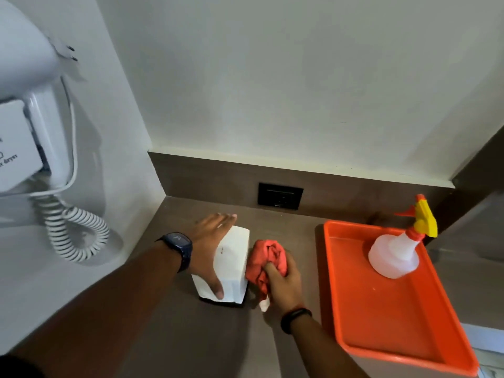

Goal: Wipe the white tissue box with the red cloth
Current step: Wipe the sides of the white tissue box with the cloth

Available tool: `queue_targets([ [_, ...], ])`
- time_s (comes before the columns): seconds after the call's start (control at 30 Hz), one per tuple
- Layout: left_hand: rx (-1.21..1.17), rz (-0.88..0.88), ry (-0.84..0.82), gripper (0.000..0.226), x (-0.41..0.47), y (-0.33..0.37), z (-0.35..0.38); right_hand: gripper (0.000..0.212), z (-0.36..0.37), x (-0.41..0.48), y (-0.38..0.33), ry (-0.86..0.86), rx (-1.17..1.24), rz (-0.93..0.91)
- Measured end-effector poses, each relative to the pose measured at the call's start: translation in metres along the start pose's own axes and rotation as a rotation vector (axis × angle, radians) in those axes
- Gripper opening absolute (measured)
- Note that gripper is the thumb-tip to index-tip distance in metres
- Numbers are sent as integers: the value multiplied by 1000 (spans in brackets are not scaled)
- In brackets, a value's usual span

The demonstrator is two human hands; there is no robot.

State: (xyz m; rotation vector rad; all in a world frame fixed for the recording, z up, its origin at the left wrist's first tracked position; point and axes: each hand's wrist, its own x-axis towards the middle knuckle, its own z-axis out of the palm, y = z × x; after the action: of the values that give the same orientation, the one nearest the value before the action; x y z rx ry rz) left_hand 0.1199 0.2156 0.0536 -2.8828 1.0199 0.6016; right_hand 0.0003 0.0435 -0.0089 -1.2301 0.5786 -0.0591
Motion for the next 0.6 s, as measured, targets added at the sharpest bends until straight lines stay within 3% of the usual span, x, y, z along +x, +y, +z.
queue_targets([
  [0.07, 20, 5, -28, 158, 8, -9, 7, 31, 19, 4, 6, -44, 61, 61],
  [0.2, -42, 57, 54, 146, 14, -13, 14, 71, 43, -8, 13, 16, 91, 110],
  [0.43, -112, 111, 105, 123, 13, -14, 10, 55, 62, 2, -1, 174, -56, -20],
  [0.6, -54, 99, 98, 134, 10, -15, 10, 51, 69, 20, -2, 241, -103, 76],
])
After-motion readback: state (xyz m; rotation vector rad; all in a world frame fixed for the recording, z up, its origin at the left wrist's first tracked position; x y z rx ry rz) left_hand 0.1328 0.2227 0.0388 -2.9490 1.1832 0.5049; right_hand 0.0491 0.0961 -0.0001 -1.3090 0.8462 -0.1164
